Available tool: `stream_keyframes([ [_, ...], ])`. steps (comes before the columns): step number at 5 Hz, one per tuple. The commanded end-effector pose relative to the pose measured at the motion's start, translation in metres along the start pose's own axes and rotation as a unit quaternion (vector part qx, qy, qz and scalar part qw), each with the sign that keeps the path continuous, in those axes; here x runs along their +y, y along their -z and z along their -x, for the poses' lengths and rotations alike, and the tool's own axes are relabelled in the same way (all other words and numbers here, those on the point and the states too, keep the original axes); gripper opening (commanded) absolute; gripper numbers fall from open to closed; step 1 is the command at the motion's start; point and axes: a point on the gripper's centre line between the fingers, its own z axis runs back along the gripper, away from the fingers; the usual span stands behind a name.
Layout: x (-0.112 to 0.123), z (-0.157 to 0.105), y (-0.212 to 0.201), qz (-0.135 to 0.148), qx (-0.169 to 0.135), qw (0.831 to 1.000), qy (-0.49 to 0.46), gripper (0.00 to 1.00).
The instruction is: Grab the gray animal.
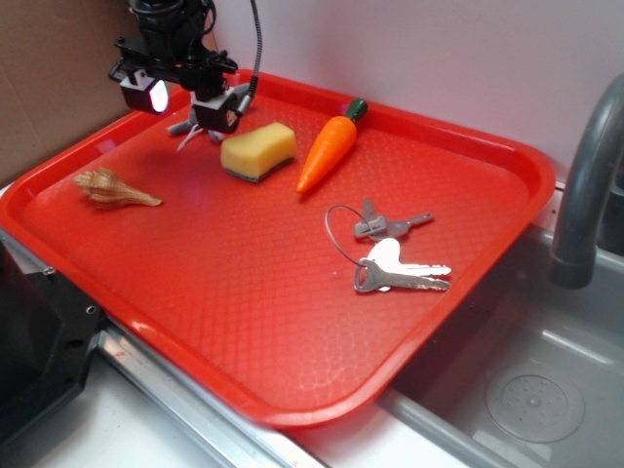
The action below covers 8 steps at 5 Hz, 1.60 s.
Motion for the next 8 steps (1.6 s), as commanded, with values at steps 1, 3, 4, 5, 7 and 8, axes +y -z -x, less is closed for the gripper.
stream_keyframes([
  [1,0.009,-0.037,-0.012,0.017,-0.029,0.999,-0.002,1.00],
  [3,0.022,-0.053,-0.002,0.035,-0.034,0.999,0.008,1.00],
  [4,0.022,-0.056,-0.003,0.047,-0.027,0.998,0.012,1.00],
  [5,0.021,-0.061,0.004,0.036,-0.029,0.999,0.016,1.00],
  [7,0.005,-0.061,0.028,0.014,-0.026,0.999,0.044,1.00],
  [8,-0.001,-0.055,0.036,0.008,-0.023,0.998,0.052,1.00],
])
